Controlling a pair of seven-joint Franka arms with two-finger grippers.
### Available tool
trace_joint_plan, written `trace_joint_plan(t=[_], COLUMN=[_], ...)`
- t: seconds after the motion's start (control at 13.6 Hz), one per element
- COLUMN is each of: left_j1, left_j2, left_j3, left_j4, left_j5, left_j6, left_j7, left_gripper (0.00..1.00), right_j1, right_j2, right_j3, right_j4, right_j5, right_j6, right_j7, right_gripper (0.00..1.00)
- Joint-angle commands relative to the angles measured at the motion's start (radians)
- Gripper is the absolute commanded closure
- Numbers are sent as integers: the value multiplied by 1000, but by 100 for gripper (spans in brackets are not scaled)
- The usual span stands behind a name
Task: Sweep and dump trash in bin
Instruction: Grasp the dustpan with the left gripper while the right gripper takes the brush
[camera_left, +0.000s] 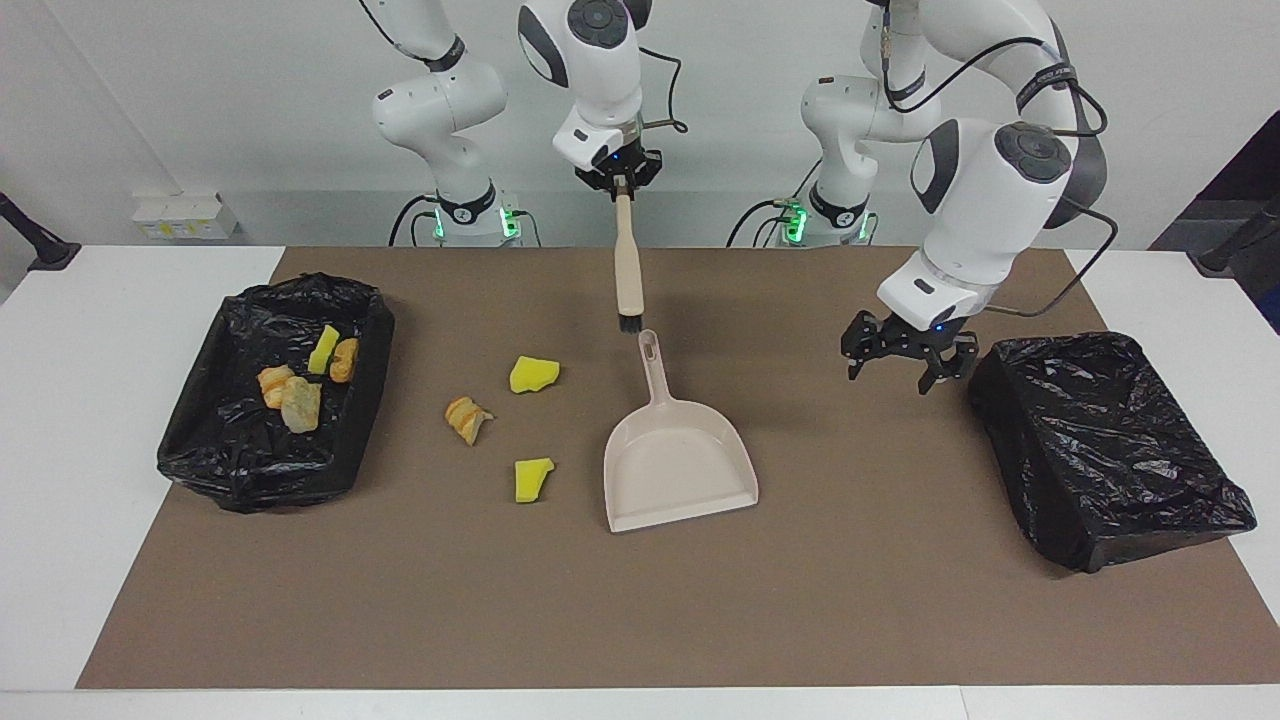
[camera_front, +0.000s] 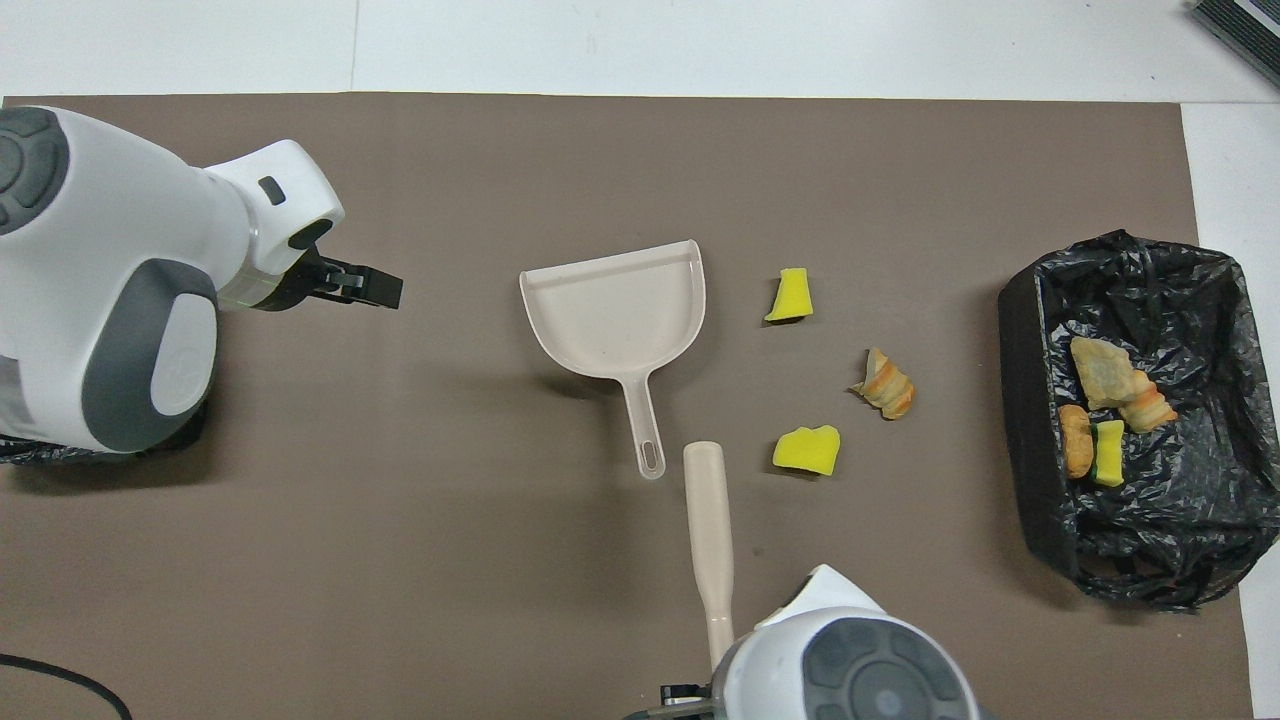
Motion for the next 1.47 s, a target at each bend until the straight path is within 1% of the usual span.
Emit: trace_joint_plan(t=[0.0,0.07,0.22,0.37,0.44,0.51,0.59,0.74,0.81,0.88,0.96,1.03,1.1,1.25,1.4], left_j1=[-106,-133,-208,-294,-337,-369,-408,-465,-507,-528,-529,-529,-520,-514,-512], left_j2=[38,57,52,57,63,75,94,130,170,208,216,213,207,184,172], left_j3=[16,16,16,16,17,17,19,20,22,22,20,20,19,19,19], left_j4=[-15,-22,-95,-158,-172,-177,-181,-178,-170,-157,-154,-151,-152,-146,-143], left_j5=[-10,-10,-10,-9,-9,-9,-7,25,69,114,146,154,156,156,156], left_j6=[53,95,179,295,314,314,320,353,368,395,414,408,405,367,353], left_j7=[-177,-238,-362,-462,-487,-493,-533,-684,-757,-835,-898,-915,-912,-908,-908], left_gripper=[0,0,0,0,0,0,0,0,0,0,0,0,0,0,0], right_j1=[-126,-183,-322,-453,-502,-524,-532,-547,-544,-533,-532,-524,-504,-497,-484], right_j2=[-41,-37,-20,9,35,73,122,210,236,265,294,314,325,359,376], right_j3=[-1,1,2,4,4,5,4,4,5,7,10,11,11,11,13], right_j4=[-17,-25,-37,-42,-42,-45,-46,-46,-45,-45,-45,-45,-43,-43,-34], right_j5=[-37,-94,-175,-260,-310,-358,-396,-435,-436,-440,-441,-440,-438,-427,-411], right_j6=[-49,-44,-23,46,78,128,175,267,288,304,333,345,351,373,382], right_j7=[-127,-175,-343,-501,-552,-559,-559,-531,-507,-472,-438,-421,-414,-413,-416], right_gripper=[100,100,100,100,100,100,100,100,100,100,100,100,100,100,100])
